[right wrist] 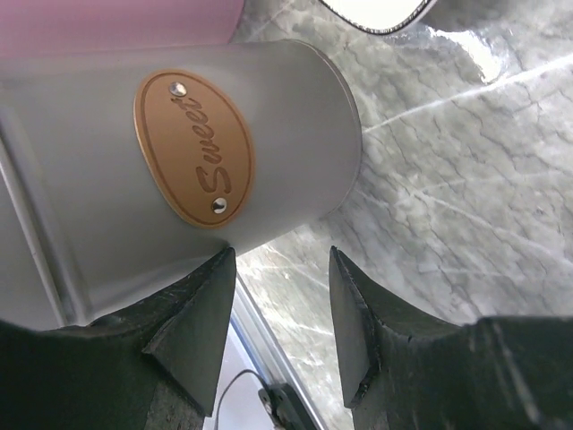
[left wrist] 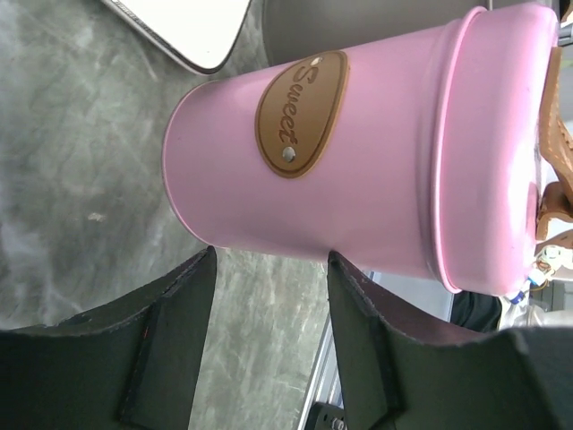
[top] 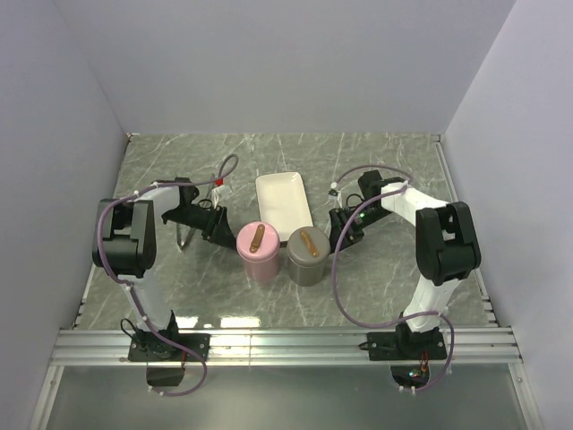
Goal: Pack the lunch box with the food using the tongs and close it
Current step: Move the packing box to the center of the board.
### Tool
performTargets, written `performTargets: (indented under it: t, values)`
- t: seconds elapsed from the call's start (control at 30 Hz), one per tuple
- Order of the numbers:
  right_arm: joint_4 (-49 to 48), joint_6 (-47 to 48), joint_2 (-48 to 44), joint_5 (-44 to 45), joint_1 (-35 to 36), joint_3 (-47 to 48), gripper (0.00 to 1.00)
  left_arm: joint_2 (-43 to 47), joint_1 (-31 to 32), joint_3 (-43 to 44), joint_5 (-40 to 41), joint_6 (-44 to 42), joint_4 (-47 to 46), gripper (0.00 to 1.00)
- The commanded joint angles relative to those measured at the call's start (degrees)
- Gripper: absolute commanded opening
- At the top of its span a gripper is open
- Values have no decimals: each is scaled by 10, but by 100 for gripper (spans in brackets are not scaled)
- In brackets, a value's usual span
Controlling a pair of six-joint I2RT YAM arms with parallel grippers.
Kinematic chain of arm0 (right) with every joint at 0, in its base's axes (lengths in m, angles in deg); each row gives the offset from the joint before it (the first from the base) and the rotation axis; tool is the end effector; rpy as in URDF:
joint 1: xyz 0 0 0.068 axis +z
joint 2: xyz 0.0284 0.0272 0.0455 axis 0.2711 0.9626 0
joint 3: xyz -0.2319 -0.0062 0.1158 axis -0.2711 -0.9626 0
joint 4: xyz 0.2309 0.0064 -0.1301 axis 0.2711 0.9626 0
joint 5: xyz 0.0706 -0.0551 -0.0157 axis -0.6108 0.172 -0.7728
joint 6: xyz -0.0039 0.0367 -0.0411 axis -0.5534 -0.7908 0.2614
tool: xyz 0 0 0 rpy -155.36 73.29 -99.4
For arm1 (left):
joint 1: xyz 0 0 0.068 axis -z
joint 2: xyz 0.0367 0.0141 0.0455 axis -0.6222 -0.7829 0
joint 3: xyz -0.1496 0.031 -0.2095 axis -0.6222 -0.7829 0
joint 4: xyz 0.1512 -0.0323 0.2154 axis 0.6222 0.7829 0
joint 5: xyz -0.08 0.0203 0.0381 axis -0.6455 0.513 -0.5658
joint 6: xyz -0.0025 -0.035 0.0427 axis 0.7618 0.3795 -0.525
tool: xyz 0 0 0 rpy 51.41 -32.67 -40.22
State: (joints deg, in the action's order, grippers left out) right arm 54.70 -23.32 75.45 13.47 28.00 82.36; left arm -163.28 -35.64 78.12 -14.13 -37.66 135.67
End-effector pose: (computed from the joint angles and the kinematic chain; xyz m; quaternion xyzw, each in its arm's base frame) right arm 0.3022 0.0961 0.1574 -0.2645 0.8580 0.4370 0.0541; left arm 0.3046 -0.0491 0.1439 0.2481 0.8073 -0.5252 0.1043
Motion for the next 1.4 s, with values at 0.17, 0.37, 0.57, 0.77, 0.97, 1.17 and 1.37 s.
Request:
performTargets:
  t: [0.17, 0.37, 0.57, 0.77, 0.97, 1.17, 1.37]
  values:
    - [-48, -59, 13, -32, 6, 15, 54, 10, 7, -2, -31, -43, 23, 59]
    - [-64, -84, 15, -43, 6, 38, 54, 36, 6, -10, -24, -28, 7, 63]
    - [-46, -73, 12, -39, 9, 50, 54, 72, -1, -21, 6, 14, -40, 63]
    - [-32, -50, -9, -18, -4, 22, 53, 75, -27, -1, 16, 78, -100, 63]
    - [-21, -42, -14, -9, -27, 17, 53, 88, -11, 2, 37, 220, -253, 64]
    - [5, -17, -18, 3, -30, 8, 53, 67, 27, 9, 45, 202, -235, 63]
    - [-1, -19, -21, 0, -21, 0, 53, 73, 41, -8, 40, 165, -199, 61]
